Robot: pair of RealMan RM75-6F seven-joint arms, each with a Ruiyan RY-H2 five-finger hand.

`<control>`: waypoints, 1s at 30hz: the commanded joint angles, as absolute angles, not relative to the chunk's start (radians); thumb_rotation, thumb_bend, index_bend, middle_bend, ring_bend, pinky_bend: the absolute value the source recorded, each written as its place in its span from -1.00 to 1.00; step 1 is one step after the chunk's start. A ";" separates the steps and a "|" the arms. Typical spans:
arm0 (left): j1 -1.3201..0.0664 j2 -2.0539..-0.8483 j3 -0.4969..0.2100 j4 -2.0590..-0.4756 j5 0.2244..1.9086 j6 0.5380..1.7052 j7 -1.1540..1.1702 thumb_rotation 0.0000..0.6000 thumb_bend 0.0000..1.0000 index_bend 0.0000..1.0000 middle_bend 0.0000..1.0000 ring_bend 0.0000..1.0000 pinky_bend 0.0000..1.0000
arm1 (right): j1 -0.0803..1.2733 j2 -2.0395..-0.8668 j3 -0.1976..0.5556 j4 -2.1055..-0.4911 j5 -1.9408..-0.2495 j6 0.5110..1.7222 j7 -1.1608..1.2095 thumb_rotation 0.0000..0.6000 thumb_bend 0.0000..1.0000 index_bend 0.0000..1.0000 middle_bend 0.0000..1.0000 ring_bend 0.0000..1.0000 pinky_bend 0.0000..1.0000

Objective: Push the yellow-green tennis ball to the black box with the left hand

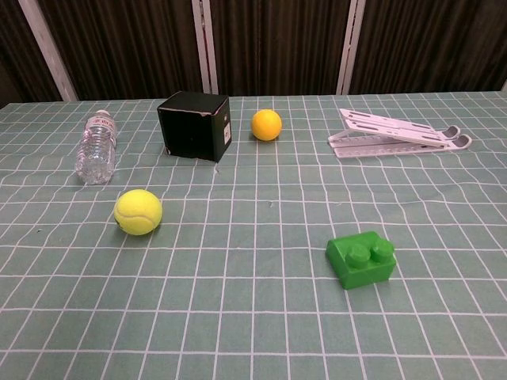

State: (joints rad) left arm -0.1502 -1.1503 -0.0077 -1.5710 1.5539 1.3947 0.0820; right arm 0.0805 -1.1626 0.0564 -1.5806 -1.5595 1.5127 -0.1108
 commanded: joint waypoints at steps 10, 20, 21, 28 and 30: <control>-0.195 -1.247 -0.022 -1.516 1.607 1.415 0.117 1.00 -0.88 -0.67 -0.26 -0.29 0.08 | 0.080 -1.141 0.055 -1.591 -1.548 1.501 -0.080 1.00 -0.58 -1.00 -1.00 -1.00 -1.00; -0.243 -1.330 -0.009 -1.535 1.677 1.389 0.228 1.00 -0.77 -0.13 0.22 0.22 0.63 | 0.104 -1.135 0.070 -1.570 -1.516 1.457 -0.028 1.00 -0.58 -1.00 -1.00 -1.00 -1.00; -0.249 -1.340 -0.006 -1.535 1.674 1.372 0.247 1.00 -0.76 -0.13 0.22 0.22 0.63 | 0.105 -1.133 0.071 -1.569 -1.515 1.454 -0.025 1.00 -0.58 -1.00 -1.00 -1.00 -1.00; -0.274 -1.426 0.014 -1.520 1.650 1.289 0.355 1.00 -0.74 -0.01 0.22 0.22 0.67 | 0.092 -1.120 0.065 -1.574 -1.531 1.482 0.005 1.00 -0.58 -1.00 -1.00 -1.00 -1.00; -0.281 -1.441 0.016 -1.514 1.647 1.273 0.360 1.00 -0.74 -0.01 0.21 0.22 0.67 | 0.089 -1.117 0.064 -1.573 -1.533 1.488 0.011 1.00 -0.58 -1.00 -1.00 -1.00 -1.00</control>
State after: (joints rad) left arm -0.2720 -1.4251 0.0111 -1.5213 1.6535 1.2896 0.3527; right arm 0.0913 -1.1190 0.0649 -1.5734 -1.5318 1.4845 0.0080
